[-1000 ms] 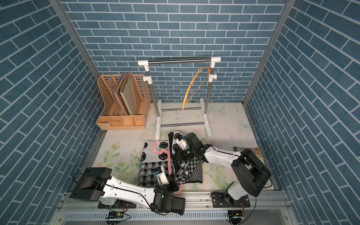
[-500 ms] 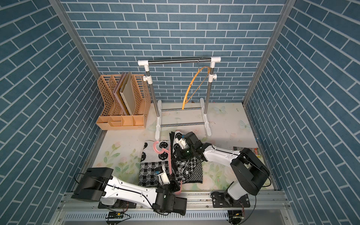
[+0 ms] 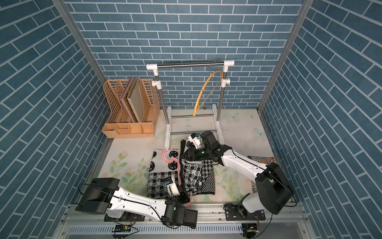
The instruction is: Hang the scarf on the hanger
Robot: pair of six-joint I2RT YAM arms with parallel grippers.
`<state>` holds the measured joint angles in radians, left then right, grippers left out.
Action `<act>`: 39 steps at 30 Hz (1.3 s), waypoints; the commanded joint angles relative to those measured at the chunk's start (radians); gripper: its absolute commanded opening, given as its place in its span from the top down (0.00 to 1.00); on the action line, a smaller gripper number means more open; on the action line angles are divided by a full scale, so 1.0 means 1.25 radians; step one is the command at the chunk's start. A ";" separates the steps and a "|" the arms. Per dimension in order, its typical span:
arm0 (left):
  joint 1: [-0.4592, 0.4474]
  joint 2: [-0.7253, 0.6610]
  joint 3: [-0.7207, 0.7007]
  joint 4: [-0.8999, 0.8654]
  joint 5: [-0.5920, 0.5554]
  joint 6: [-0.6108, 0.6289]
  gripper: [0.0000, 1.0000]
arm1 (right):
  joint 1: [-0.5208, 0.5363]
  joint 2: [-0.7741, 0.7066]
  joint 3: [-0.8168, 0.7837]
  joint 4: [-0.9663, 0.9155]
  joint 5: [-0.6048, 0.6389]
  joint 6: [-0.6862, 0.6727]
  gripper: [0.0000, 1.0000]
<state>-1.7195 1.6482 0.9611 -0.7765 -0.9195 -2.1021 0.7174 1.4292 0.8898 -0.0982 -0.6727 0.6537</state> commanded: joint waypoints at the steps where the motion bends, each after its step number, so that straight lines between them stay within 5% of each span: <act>1: -0.109 0.005 0.001 -0.053 0.027 -0.161 1.00 | -0.012 -0.022 -0.010 -0.040 -0.032 -0.034 0.48; 9: -0.109 0.004 0.000 -0.056 0.026 -0.162 1.00 | -0.029 -0.064 -0.024 -0.024 -0.071 -0.004 0.59; 17: -0.108 0.003 0.002 -0.060 0.025 -0.162 1.00 | -0.145 -0.157 -0.072 -0.075 -0.048 -0.021 0.52; 24: -0.109 0.007 0.008 -0.066 0.021 -0.164 1.00 | -0.149 -0.163 -0.204 -0.145 0.014 -0.044 0.93; 39: -0.109 0.031 0.038 -0.074 0.016 -0.163 1.00 | 0.015 -0.096 -0.229 0.117 -0.128 0.042 1.00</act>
<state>-1.7195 1.6634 0.9955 -0.8032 -0.9199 -2.1017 0.6991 1.2507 0.5556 -0.0479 -0.7998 0.6682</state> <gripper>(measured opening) 0.117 0.059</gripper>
